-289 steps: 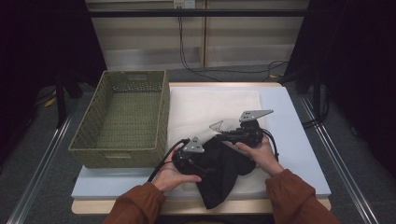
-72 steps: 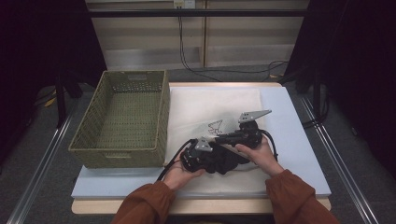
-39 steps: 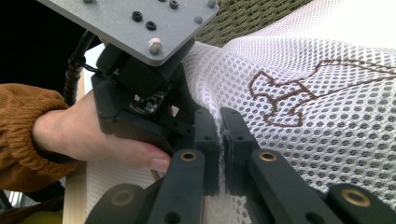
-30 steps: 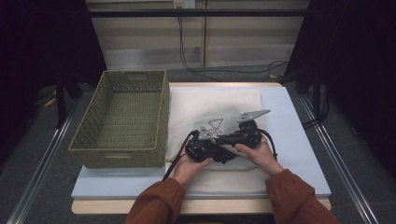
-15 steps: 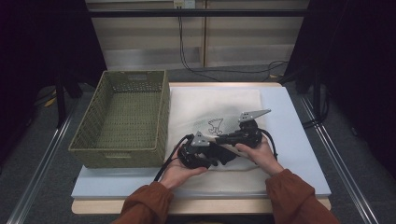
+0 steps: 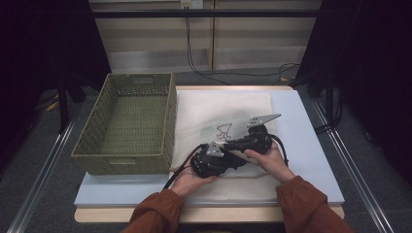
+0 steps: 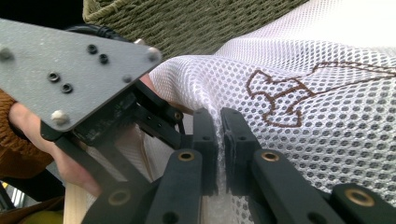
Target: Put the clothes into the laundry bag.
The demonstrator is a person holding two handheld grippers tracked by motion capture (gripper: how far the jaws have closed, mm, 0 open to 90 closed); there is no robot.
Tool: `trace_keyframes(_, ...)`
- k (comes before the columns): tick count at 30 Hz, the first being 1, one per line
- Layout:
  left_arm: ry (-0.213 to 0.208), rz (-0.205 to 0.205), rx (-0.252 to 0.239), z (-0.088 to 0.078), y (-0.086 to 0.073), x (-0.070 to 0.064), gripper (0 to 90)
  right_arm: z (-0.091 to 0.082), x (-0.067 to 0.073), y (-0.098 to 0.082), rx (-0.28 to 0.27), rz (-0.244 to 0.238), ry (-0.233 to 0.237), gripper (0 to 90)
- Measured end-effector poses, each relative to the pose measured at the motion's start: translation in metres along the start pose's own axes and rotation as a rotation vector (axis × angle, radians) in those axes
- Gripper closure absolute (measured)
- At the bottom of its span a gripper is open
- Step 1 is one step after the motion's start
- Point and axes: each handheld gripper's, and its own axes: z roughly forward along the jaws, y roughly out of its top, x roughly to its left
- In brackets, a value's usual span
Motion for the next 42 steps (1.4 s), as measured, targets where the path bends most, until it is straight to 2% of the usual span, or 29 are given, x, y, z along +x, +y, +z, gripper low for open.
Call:
trace_keyframes(1,0.005,-0.027,-0.034,0.003,0.000,0.000,77.0,0.000,0.000,0.000,0.000,0.000,0.000,85.8)
trace_keyframes(2,0.000,-0.041,-0.044,0.005,0.002,0.002,81.6,0.000,0.000,0.000,0.001,0.000,0.001,85.9)
trace_keyframes(5,0.023,-0.064,-0.068,0.012,0.006,0.004,86.0,0.000,0.000,0.000,0.002,0.002,0.001,86.0)
trace_keyframes(8,0.058,-0.089,-0.087,0.017,0.010,0.006,86.5,0.000,0.000,0.000,0.002,0.002,0.002,86.1)
trace_keyframes(11,0.086,-0.112,-0.081,0.018,0.013,0.009,86.5,-0.001,0.000,0.000,0.002,0.005,0.001,86.6)
trace_keyframes(15,0.106,-0.147,-0.127,0.024,0.014,0.013,86.6,0.000,0.000,0.000,0.007,0.000,0.000,87.0)
trace_keyframes(16,0.118,-0.138,-0.104,0.023,0.015,0.014,86.6,0.000,0.000,0.000,0.010,0.004,-0.003,87.2)
trace_keyframes(19,0.137,-0.150,-0.117,0.025,0.016,0.015,86.6,0.001,-0.002,-0.002,0.015,0.008,-0.002,87.4)
trace_keyframes(22,0.137,-0.154,-0.125,0.025,0.016,0.017,86.3,0.000,-0.003,-0.002,0.016,0.008,-0.003,87.5)
trace_keyframes(23,0.140,-0.166,-0.122,0.025,0.016,0.018,86.0,0.000,-0.003,-0.002,0.018,0.008,-0.003,87.5)
trace_keyframes(25,0.132,-0.178,-0.151,0.026,0.015,0.018,85.8,0.000,-0.004,-0.002,0.021,0.010,0.000,87.5)
trace_keyframes(27,0.138,-0.166,-0.130,0.024,0.016,0.018,84.8,0.000,-0.004,-0.003,0.023,0.011,0.000,87.5)
trace_keyframes(30,0.138,-0.172,-0.144,0.025,0.016,0.016,82.5,0.000,-0.004,-0.002,0.022,0.014,0.000,87.5)
trace_keyframes(31,0.144,-0.165,-0.118,0.023,0.016,0.016,81.6,0.000,-0.004,-0.002,0.021,0.014,0.000,87.5)
trace_keyframes(32,0.144,-0.181,-0.134,0.023,0.017,0.014,79.5,0.000,-0.004,-0.002,0.021,0.015,0.001,87.5)
trace_keyframes(36,0.100,-0.153,-0.138,0.018,0.016,0.014,74.3,-0.002,-0.004,-0.002,0.015,0.014,0.006,87.5)
trace_keyframes(38,0.093,-0.168,-0.133,0.015,0.016,0.011,71.1,-0.003,-0.004,-0.001,0.012,0.011,0.005,87.4)
trace_keyframes(39,0.092,-0.167,-0.147,0.015,0.016,0.009,68.9,-0.004,-0.004,-0.001,0.012,0.012,0.006,87.4)
trace_keyframes(42,0.084,-0.148,-0.144,0.008,0.014,0.006,65.4,-0.004,-0.004,-0.001,0.012,0.012,0.006,87.5)
